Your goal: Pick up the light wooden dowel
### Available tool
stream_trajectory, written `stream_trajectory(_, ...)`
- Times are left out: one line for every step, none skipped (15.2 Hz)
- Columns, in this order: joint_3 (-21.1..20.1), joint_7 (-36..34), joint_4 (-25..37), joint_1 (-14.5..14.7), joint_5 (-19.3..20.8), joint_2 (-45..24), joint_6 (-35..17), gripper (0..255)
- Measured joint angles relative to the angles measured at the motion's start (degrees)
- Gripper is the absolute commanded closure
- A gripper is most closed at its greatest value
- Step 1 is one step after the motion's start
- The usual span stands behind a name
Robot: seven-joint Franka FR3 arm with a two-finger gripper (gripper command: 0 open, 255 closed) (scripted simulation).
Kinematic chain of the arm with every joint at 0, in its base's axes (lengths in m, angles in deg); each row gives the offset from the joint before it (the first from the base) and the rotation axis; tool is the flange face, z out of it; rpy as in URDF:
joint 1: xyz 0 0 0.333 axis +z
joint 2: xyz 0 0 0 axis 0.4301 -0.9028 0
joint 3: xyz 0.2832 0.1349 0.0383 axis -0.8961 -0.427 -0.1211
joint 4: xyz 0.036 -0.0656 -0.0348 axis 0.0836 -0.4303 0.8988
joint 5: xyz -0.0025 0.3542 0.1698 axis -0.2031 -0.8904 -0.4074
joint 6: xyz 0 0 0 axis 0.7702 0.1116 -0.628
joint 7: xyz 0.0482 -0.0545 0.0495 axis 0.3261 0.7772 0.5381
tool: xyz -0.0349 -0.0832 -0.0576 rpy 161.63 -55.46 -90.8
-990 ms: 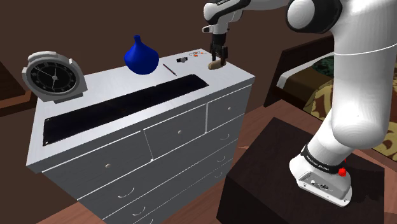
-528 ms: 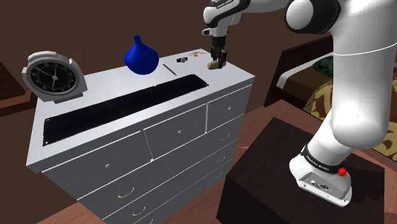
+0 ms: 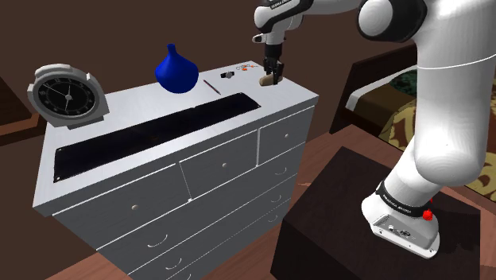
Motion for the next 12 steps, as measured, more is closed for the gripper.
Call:
stream_trajectory(0.04,-0.01,0.43,-0.04,0.07,0.13,0.56,255)
stream_trajectory(0.08,-0.11,0.95,-0.03,0.16,0.31,1.25,255)
stream_trajectory(0.10,-0.22,1.40,0.01,0.25,0.52,1.88,255)
stream_trajectory(0.12,-0.26,2.13,-0.05,0.26,0.49,2.56,255)
stream_trajectory(0.14,-0.41,2.85,-0.04,0.33,0.58,3.37,255)
stream_trajectory(0.20,-0.40,3.19,-0.06,0.43,0.86,3.97,255)
stream_trajectory(0.24,-0.45,3.74,-0.09,0.51,1.03,4.67,255)
stream_trajectory(0.29,-0.44,4.33,-0.16,0.56,1.15,5.37,255)
stream_trajectory(0.32,-0.49,5.21,-0.24,0.58,1.10,6.20,255)
stream_trajectory(0.34,-0.57,5.79,-0.26,0.64,1.23,6.89,255)
stream_trajectory(0.39,-0.63,6.23,-0.24,0.74,1.51,7.60,255)
stream_trajectory(0.42,-0.63,6.94,-0.33,0.75,1.49,8.28,255)
